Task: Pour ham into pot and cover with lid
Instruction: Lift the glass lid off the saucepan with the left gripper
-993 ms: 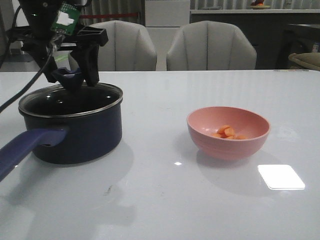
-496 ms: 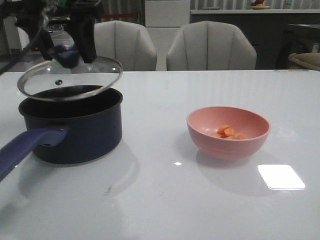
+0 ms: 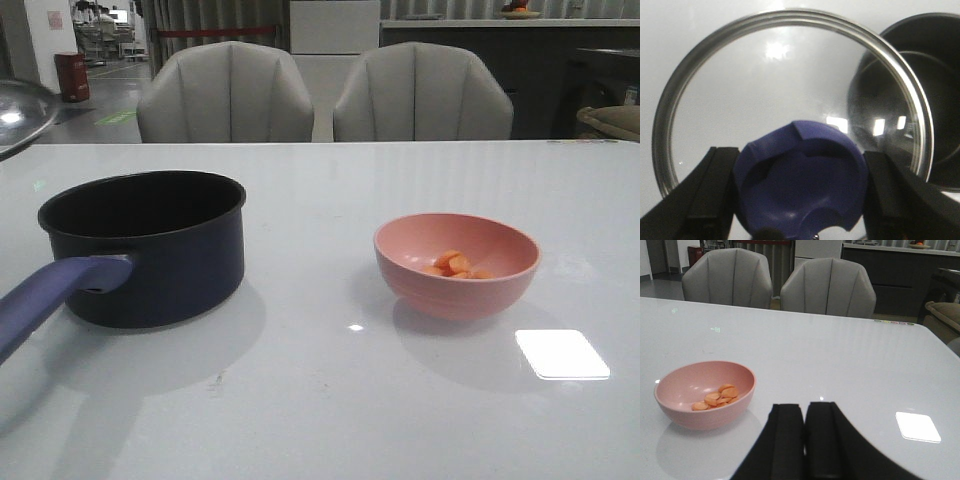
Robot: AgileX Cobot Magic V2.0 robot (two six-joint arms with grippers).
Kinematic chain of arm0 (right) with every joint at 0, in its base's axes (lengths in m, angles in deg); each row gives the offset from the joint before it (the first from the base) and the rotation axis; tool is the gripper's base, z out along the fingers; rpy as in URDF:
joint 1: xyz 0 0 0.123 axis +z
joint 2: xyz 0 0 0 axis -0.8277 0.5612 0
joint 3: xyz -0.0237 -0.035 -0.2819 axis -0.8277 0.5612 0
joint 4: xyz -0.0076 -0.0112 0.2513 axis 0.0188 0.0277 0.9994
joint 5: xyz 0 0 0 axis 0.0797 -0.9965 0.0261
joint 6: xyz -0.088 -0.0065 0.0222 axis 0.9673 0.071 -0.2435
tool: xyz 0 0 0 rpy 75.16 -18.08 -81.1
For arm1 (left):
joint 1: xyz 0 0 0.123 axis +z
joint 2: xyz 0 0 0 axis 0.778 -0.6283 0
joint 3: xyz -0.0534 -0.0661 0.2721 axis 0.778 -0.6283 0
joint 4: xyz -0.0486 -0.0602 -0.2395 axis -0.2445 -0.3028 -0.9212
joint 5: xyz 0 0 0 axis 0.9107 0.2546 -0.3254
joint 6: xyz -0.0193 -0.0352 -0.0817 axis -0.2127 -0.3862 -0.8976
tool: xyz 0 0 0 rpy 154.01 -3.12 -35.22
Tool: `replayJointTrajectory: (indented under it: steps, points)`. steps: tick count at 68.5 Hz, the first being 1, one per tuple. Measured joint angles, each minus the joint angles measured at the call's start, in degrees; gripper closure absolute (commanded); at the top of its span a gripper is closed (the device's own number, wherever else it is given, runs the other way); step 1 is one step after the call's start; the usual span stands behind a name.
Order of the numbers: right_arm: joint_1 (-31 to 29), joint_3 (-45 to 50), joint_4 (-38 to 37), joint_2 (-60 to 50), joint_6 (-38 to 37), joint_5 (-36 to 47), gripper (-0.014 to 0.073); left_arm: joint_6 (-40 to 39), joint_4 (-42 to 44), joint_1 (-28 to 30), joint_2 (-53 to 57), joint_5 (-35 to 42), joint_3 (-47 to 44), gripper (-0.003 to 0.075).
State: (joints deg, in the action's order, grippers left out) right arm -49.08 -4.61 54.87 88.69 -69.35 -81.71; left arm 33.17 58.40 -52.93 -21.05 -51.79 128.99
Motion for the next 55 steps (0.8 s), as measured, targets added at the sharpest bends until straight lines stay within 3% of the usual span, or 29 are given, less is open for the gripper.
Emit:
replayJointTrajectory:
  steps: [5,17,45,51,55]
  points:
    - [0.0,0.0,0.0,0.0,0.0,0.0,0.0448,1.83,-2.14,4.41,0.39,2.32,-4.17,0.0495]
    - [0.0,0.0,0.0,0.0,0.0,0.0,0.0448,2.74,-4.94,8.46,0.06,8.8,-10.92,0.0495]
    - [0.0,0.0,0.0,0.0,0.0,0.0,0.0448,5.83,-5.98,9.47,-11.47,15.33,-13.69,0.0482]
    - [0.0,0.0,0.0,0.0,0.0,0.0,0.0448,6.86,-5.98,9.47,-13.66,16.37,-13.69,0.0395]
    - [0.0,0.0,0.0,0.0,0.0,0.0,0.0448,7.0,-6.56,9.47,-14.39,16.87,-13.69,0.0293]
